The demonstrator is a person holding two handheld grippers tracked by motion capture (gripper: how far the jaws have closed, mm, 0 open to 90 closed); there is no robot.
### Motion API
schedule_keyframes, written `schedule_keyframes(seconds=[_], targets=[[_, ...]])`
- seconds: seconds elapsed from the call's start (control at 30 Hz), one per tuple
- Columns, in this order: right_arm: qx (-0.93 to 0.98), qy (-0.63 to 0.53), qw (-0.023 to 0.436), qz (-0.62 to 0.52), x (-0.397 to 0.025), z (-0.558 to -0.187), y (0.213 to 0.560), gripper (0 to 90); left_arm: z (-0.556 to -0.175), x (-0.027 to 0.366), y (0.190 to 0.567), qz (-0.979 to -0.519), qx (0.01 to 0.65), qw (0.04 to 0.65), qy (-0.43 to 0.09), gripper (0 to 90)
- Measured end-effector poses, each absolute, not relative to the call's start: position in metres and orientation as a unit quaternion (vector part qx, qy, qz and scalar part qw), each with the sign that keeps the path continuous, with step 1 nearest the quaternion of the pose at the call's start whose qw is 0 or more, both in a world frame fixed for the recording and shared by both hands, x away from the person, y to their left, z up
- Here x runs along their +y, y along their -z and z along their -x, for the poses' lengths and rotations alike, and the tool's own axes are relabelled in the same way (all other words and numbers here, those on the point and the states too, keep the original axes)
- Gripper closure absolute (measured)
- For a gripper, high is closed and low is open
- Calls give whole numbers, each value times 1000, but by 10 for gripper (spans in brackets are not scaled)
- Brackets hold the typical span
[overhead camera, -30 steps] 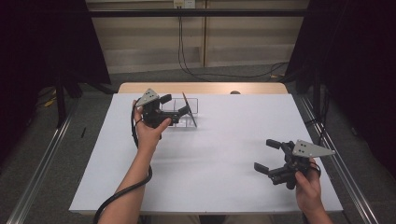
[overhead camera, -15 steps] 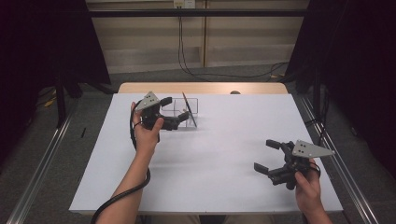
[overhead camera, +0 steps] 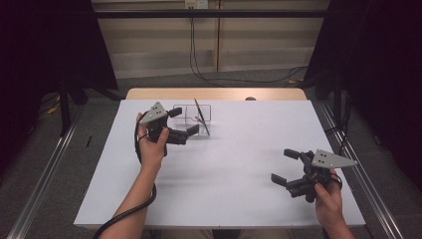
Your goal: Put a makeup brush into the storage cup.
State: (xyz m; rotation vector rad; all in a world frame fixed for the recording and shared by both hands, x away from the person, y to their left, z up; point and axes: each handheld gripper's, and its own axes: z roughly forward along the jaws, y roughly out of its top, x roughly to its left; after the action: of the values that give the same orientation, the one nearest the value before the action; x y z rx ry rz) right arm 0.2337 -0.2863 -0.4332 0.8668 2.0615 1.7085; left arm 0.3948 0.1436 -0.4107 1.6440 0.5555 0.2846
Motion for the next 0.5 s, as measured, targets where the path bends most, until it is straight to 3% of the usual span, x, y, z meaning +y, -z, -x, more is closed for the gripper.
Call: schedule_keyframes(seconds=[0.5], targets=[[723, -599, 162, -304, -286, -233, 433, 0, -375, 160, 413, -727, 226, 635, -128, 0]])
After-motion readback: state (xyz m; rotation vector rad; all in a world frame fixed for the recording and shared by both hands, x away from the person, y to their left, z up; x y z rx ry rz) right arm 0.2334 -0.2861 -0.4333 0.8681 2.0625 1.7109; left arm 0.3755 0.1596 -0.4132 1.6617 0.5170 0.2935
